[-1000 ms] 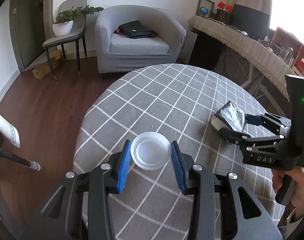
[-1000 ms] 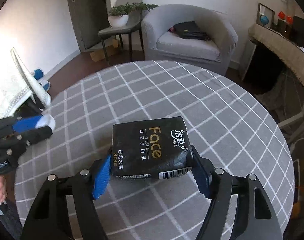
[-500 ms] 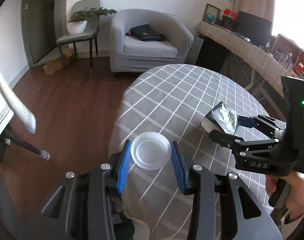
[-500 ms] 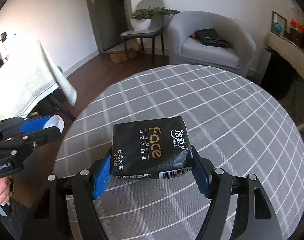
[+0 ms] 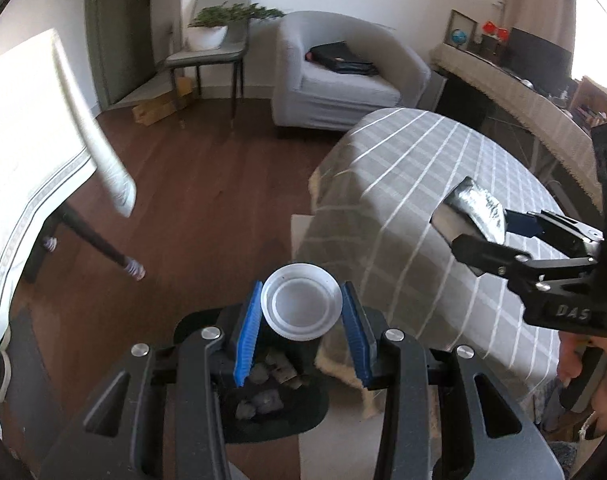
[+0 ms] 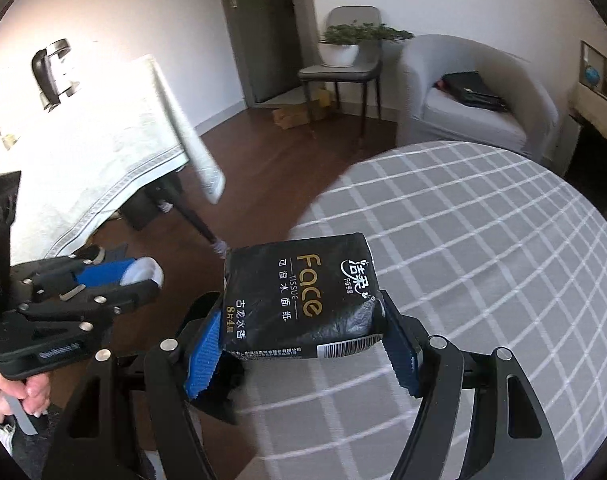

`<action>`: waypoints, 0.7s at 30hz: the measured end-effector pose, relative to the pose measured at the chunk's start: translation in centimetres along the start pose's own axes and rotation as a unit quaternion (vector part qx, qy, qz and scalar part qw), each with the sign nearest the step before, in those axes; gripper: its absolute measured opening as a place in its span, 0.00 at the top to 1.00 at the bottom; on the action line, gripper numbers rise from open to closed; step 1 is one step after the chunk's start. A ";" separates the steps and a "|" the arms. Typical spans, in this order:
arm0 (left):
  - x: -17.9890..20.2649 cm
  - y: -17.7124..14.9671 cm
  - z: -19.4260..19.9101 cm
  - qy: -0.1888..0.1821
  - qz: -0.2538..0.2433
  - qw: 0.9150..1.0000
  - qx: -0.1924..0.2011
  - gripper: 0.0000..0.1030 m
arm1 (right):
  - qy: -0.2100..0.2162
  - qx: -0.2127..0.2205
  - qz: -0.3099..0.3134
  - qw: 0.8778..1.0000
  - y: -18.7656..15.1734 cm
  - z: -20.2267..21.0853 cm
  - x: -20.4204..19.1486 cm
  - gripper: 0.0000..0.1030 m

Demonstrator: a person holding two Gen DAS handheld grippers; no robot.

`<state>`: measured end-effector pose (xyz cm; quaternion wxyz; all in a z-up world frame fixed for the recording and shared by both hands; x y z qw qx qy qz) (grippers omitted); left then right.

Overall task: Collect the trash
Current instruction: 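Carry the tape ring and tissue pack over the green bin with both grippers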

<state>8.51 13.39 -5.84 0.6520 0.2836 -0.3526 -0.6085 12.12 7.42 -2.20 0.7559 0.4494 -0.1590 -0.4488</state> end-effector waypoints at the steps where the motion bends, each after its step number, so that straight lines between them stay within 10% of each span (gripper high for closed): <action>1: -0.7 -0.4 0.2 0.002 0.003 1.000 -0.001 0.59 | 0.005 -0.001 0.004 1.000 -0.1 -0.3 -0.9 0.30; 21: -9.0 -7.2 -2.4 0.038 0.051 0.995 -0.072 0.59 | 0.061 -0.029 0.018 0.998 -1.2 -5.2 -8.9 0.30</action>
Point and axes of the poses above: each gripper's, at about its wrist camera, not at the fingertips, and z roughly against the way its jaws point, x to its right, y to its top, the point moved 8 cm from there along -z, roughly the way its jaws point, and after that the axes turned 14 degrees about x, right-handed, at the moved point
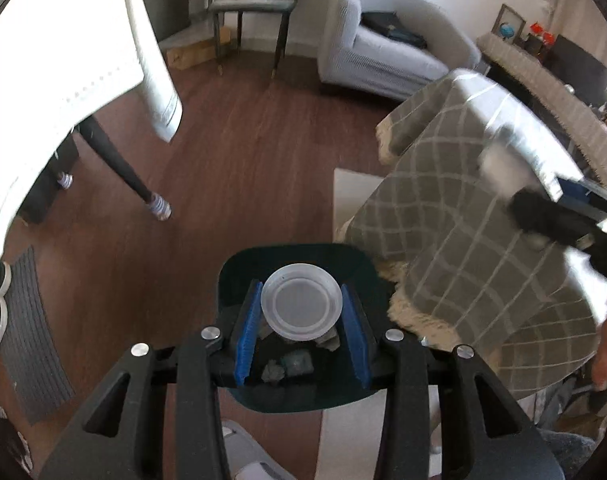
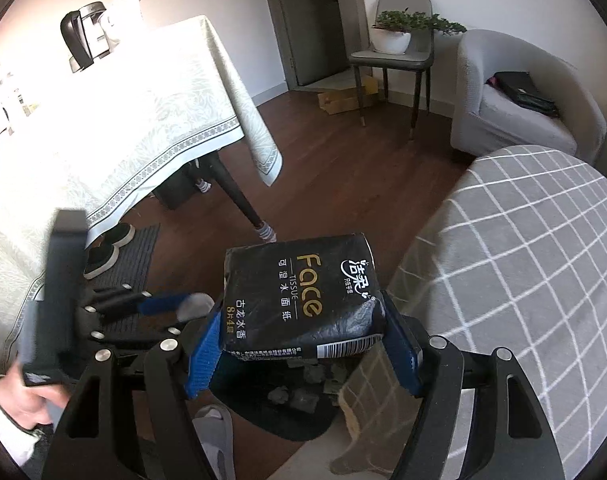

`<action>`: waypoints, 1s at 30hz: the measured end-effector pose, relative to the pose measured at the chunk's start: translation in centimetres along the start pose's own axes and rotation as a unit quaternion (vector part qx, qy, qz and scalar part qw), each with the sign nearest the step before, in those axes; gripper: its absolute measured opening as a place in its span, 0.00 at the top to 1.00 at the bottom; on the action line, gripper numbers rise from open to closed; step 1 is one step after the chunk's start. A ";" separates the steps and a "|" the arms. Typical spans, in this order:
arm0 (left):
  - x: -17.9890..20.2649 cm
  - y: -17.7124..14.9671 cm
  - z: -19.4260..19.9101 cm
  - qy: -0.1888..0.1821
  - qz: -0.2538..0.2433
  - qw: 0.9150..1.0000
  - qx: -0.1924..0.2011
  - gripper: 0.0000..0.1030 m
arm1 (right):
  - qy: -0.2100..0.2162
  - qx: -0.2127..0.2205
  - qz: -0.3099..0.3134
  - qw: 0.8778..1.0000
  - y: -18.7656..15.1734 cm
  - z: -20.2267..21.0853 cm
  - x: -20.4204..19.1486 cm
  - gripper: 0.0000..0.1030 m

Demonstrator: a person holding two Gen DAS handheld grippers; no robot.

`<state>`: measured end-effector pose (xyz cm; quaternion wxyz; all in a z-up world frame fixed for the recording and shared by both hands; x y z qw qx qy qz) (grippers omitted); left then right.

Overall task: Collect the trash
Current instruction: 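Carry the tape ring and tissue pack over the green bin with both grippers, then open both grippers over the bin to drop the tape ring and tissue pack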

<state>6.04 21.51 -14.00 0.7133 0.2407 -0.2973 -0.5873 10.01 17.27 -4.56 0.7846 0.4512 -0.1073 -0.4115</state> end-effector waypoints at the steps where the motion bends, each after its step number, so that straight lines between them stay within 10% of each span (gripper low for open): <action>1: -0.3 -0.5 -0.4 0.002 0.002 1.000 -0.007 0.59 | 0.002 -0.002 0.001 1.000 -0.1 -0.3 -0.2 0.30; 12: -2.3 -4.3 -3.2 0.004 0.010 0.998 -0.065 0.54 | 0.013 -0.033 0.004 0.999 -1.3 -3.8 -2.0 0.30; 30: -4.9 0.1 1.5 0.006 0.019 1.000 0.023 0.57 | 0.018 -0.098 0.018 0.995 -5.2 -8.7 -4.5 0.30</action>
Point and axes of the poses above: each gripper's, at about its wrist camera, not at the fingertips, and z roughly against the way its jaws point, x to its right, y to its top, the point moved 8 cm from there along -z, roughly the way its jaws point, and after that the axes turned 14 degrees about x, right-handed, at the moved point
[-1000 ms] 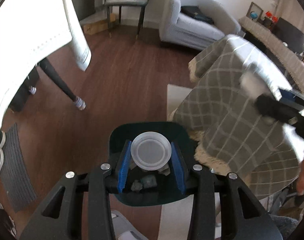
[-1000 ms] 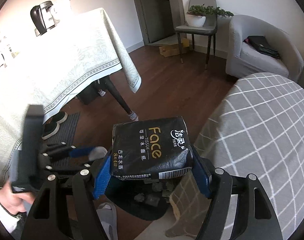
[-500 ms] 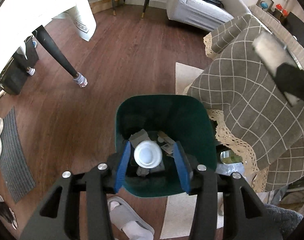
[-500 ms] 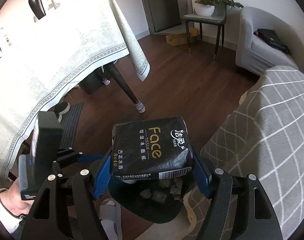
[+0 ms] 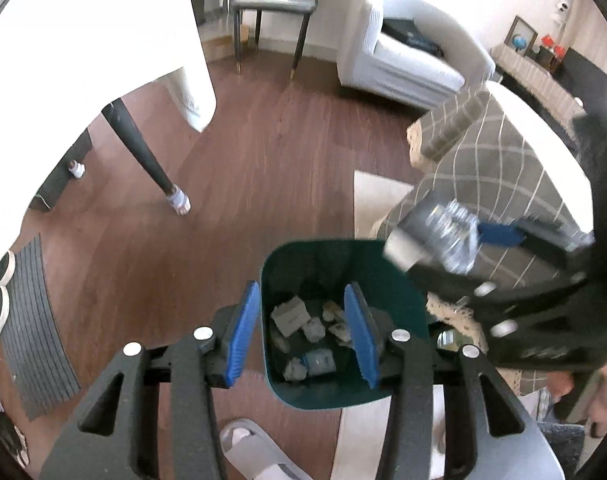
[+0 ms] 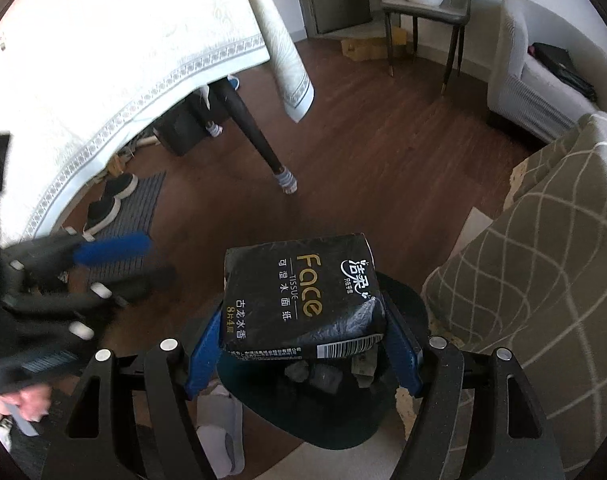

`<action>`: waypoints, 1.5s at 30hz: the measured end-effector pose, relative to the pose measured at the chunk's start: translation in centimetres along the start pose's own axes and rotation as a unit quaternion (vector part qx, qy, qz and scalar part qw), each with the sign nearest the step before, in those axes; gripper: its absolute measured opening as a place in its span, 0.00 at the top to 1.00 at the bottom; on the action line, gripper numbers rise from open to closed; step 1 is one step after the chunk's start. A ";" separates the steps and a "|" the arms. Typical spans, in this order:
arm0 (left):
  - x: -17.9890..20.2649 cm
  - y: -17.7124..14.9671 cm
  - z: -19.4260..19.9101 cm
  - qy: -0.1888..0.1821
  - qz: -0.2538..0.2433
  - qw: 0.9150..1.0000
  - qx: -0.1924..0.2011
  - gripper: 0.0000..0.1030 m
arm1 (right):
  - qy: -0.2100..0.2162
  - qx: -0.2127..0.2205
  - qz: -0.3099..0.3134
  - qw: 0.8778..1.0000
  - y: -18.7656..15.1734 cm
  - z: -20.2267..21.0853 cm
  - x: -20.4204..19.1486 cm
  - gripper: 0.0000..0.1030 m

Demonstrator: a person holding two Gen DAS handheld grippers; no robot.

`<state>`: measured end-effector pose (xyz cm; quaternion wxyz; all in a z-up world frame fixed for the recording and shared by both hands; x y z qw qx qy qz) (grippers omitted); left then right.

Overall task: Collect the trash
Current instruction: 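Open both grippers over the bin to drop the tape ring and tissue pack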

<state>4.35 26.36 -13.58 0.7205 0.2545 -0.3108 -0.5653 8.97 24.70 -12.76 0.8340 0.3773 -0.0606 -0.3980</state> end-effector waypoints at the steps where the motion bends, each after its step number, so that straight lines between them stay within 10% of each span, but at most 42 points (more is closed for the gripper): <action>1: 0.0 0.4 0.3 -0.002 0.001 1.000 0.006 0.60 | -0.001 -0.004 0.001 1.000 -0.3 -0.2 -0.1 0.30; 11: 0.9 3.3 3.4 -0.007 -0.002 0.998 0.061 0.81 | -0.014 -0.050 0.006 0.999 -3.4 -2.4 0.2 0.30; 27: 3.0 5.5 5.9 -0.019 -0.023 0.994 0.102 0.83 | -0.037 -0.107 0.029 0.993 -7.6 -3.6 2.1 0.19; 45: 4.6 7.0 7.5 -0.008 -0.024 0.992 0.121 0.78 | -0.003 0.033 0.032 0.999 0.4 4.6 0.5 0.37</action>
Point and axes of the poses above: each gripper's, at about its wrist camera, not at the fingertips, and z roughly against the way its jaws point, x to its right, y to its top, the point moved 8 cm from there along -z, roughly the way its jaws point, and after that the axes turned 14 degrees about x, right-handed, at the moved point
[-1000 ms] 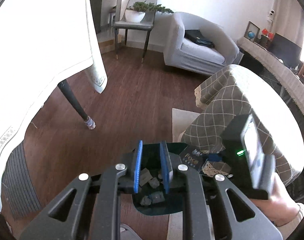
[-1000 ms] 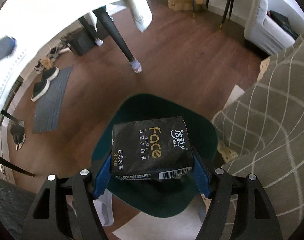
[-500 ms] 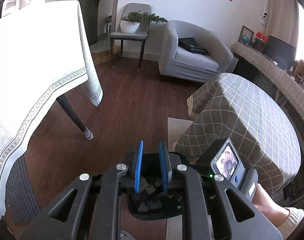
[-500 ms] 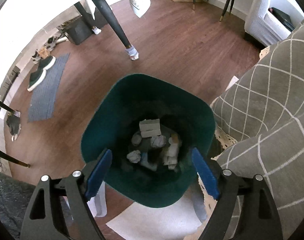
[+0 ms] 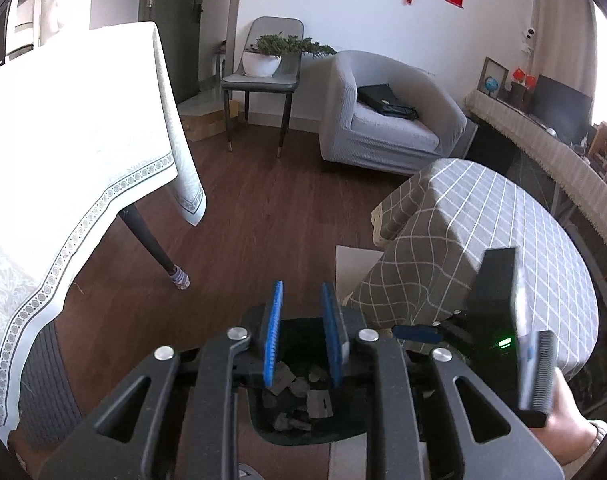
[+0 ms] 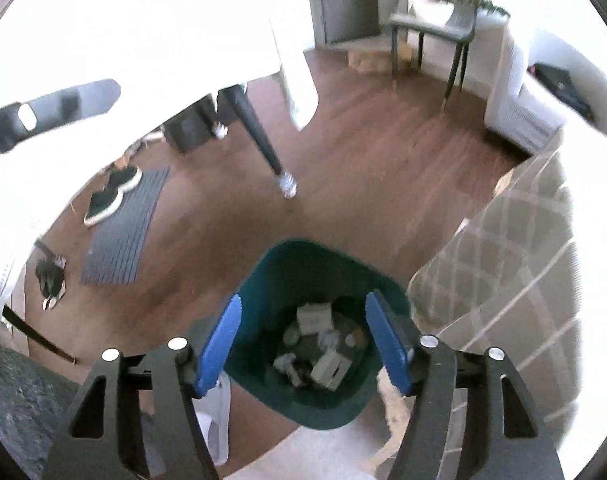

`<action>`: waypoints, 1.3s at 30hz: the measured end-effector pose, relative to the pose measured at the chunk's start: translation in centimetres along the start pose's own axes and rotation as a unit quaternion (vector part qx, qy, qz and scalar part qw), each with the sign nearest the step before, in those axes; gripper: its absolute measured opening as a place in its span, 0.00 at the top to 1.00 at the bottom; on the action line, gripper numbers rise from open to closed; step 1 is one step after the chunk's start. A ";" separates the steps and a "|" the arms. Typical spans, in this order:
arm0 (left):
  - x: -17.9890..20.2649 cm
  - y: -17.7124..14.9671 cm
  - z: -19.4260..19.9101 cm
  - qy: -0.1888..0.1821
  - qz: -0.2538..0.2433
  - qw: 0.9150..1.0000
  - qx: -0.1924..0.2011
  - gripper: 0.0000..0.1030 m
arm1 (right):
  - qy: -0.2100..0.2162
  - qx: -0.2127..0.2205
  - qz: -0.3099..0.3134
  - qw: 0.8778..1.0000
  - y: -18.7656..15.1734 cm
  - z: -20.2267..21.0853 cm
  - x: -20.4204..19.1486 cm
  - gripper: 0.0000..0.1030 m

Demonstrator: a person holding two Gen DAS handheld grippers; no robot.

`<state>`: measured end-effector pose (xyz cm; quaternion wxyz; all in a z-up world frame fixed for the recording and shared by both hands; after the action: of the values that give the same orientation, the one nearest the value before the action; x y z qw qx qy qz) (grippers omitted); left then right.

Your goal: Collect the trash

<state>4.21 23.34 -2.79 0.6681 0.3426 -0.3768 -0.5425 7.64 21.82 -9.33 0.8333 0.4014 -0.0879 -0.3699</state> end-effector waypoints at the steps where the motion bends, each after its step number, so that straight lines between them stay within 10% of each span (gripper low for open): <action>1: 0.1 0.1 0.1 0.000 0.000 1.000 0.001 0.78 | -0.003 0.011 -0.001 1.000 0.6 0.6 0.3 0.38; 21: 5.1 2.3 3.4 -0.019 -0.024 0.998 0.060 0.14 | -0.158 0.127 -0.075 0.976 0.3 18.1 12.1 0.50; 28: 5.6 0.5 6.5 -0.010 -0.032 0.997 0.065 0.07 | -0.220 0.180 -0.131 0.950 -2.4 27.0 15.8 0.14; 39: 6.3 -1.2 8.4 0.012 -0.053 0.995 0.081 0.07 | -0.245 0.194 -0.136 0.940 -7.9 31.5 15.2 0.05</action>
<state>-2.86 16.49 1.01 0.6130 0.4214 -0.3930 -0.5406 0.17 -10.85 3.41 0.6335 0.4602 -0.3042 -0.5426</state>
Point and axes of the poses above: each gripper's, at about its wrist camera, not at the fingertips, and z roughly against the way its jaws point, x to its right, y to its top, the point moved 8 cm from there along -z, roughly the way its jaws point, and after that the axes turned 14 degrees about x, right-handed, at the moved point
